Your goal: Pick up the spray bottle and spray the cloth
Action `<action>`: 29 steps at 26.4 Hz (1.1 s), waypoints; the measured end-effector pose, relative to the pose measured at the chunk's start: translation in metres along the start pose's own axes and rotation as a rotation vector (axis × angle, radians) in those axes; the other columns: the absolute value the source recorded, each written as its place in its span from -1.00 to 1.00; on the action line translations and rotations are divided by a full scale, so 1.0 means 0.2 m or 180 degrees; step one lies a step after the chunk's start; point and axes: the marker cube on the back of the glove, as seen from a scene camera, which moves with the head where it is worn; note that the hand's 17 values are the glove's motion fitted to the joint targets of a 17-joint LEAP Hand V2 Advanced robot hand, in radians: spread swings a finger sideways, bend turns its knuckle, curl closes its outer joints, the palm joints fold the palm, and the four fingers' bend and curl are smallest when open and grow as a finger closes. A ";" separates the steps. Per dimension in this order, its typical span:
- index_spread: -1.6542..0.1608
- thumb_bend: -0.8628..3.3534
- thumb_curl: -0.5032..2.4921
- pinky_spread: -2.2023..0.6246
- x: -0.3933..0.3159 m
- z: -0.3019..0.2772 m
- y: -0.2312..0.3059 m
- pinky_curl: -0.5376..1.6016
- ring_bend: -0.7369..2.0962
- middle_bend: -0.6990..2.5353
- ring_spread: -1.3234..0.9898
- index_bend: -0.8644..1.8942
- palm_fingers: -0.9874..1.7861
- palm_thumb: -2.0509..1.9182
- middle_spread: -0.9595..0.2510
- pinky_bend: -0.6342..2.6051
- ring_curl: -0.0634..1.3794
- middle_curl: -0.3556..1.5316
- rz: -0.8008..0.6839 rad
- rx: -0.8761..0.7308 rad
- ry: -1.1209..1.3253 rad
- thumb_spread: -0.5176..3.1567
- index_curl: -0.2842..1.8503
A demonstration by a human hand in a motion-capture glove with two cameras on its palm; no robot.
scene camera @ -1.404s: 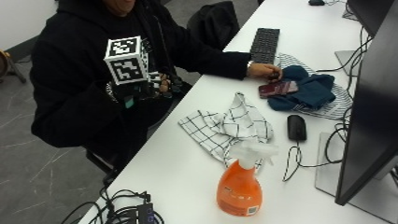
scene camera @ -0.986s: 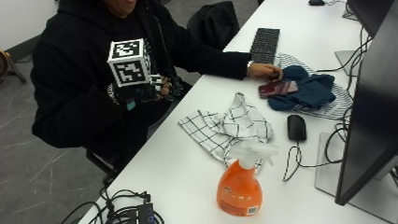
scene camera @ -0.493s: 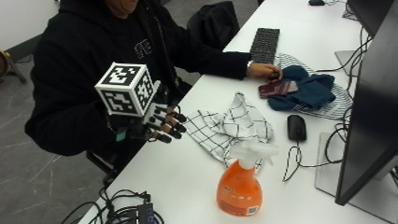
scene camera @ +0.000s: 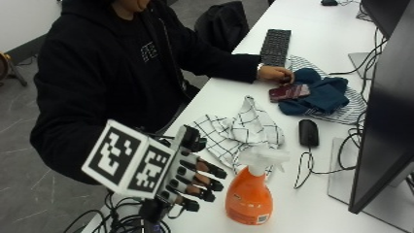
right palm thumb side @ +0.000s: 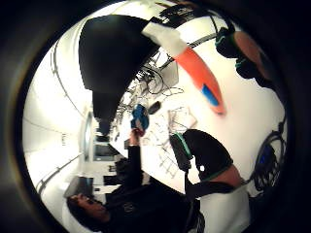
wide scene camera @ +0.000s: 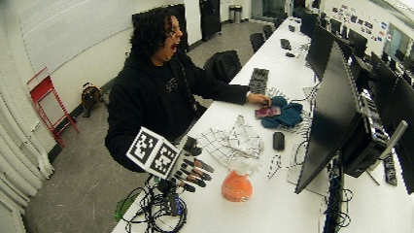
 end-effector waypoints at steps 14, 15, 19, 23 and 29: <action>0.43 -0.58 -0.46 0.60 -0.01 0.26 -0.33 -0.21 -0.14 -0.37 -0.03 -0.30 0.23 0.38 0.34 -0.44 -0.44 -0.24 -0.0073 -0.0209 -0.1089 -0.20 -0.55; 0.43 -0.58 -0.46 0.60 -0.02 0.27 -0.34 -0.21 -0.14 -0.37 -0.03 -0.30 0.25 0.38 0.34 -0.45 -0.44 -0.24 -0.0071 -0.0160 -0.1204 -0.20 -0.55; 0.44 -0.58 -0.44 0.59 -0.07 0.33 -0.38 -0.21 -0.15 -0.37 -0.04 -0.27 0.31 0.41 0.32 -0.46 -0.45 -0.23 0.0038 0.0122 -0.1578 -0.21 -0.53; 0.45 -0.58 -0.42 0.57 -0.10 0.38 -0.43 -0.23 -0.19 -0.37 -0.05 -0.18 0.42 0.45 0.30 -0.51 -0.46 -0.23 0.0200 0.0334 -0.1945 -0.22 -0.47; 0.47 -0.58 -0.37 0.51 -0.15 0.44 -0.46 -0.22 -0.15 -0.32 -0.06 -0.20 0.61 0.50 0.24 -0.48 -0.41 -0.18 0.0476 0.0379 -0.2190 -0.31 -0.42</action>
